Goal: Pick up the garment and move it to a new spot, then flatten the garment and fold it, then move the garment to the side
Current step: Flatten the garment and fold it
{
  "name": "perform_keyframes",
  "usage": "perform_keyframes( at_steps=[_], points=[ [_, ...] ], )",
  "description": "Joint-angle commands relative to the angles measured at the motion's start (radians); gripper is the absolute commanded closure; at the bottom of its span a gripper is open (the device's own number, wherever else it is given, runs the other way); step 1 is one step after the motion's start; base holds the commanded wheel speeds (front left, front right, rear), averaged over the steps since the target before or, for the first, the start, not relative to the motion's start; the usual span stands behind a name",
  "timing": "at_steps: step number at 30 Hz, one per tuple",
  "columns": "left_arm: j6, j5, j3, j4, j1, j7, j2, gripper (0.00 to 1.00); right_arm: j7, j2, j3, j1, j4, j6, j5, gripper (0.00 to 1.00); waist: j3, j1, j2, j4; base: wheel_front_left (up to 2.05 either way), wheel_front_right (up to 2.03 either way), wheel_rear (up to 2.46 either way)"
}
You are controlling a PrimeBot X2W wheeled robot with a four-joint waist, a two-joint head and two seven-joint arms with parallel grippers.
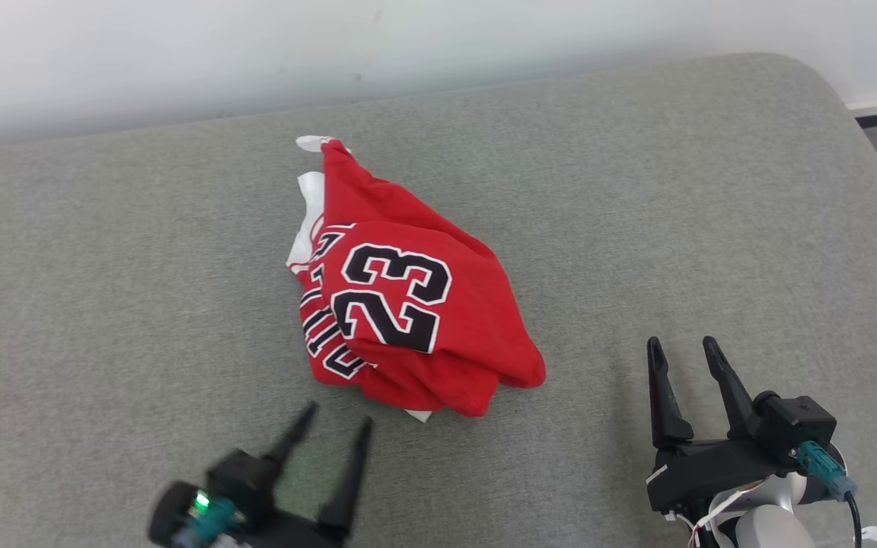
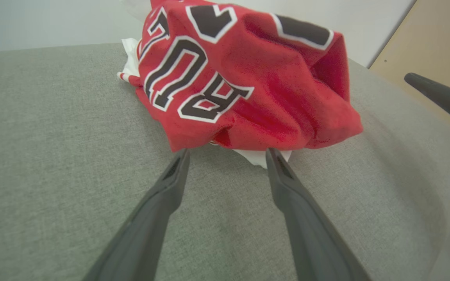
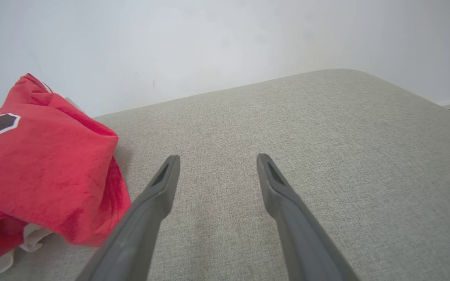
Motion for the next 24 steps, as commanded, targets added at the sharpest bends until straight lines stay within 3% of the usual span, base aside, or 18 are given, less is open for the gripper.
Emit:
perform_keyframes(
  at_steps=[1,8,21,22,23,24],
  points=[
    [-0.004,0.003,-0.015,0.003,0.016,-0.005,-0.019,0.0,0.0,0.001,0.002,-0.003,-0.003,-0.002,0.001,0.0,0.005,0.0001,0.0,-0.014,0.0,0.0,0.0],
    [-0.027,0.013,-0.069,0.093,-0.008,-0.006,-0.082,0.0,-0.001,0.002,0.005,-0.01,-0.004,-0.002,0.006,0.0,0.022,0.0001,0.0,-0.06,0.0,0.0,0.0],
    [-0.019,0.039,-0.056,0.318,-0.113,-0.031,-0.107,0.0,-0.013,0.002,0.012,-0.013,0.006,-0.002,0.021,0.0,0.046,0.0001,0.0,-0.152,0.0,0.0,0.0],
    [-0.022,0.038,-0.056,0.334,-0.116,-0.033,-0.108,0.47,-0.015,0.002,0.012,-0.011,0.007,-0.002,0.021,0.0,0.045,0.0001,0.0,-0.156,0.0,0.0,0.0],
    [-0.023,0.038,-0.054,0.347,-0.122,-0.037,-0.109,0.66,-0.014,0.002,0.011,-0.009,0.007,-0.002,0.02,0.0,0.043,0.0001,0.0,-0.158,0.0,0.0,0.0],
    [-0.027,0.038,-0.055,0.356,-0.127,-0.041,-0.114,1.0,-0.015,0.002,0.009,-0.007,0.007,-0.002,0.019,0.0,0.041,0.0001,0.0,-0.158,0.0,0.0,0.0]
  ],
)
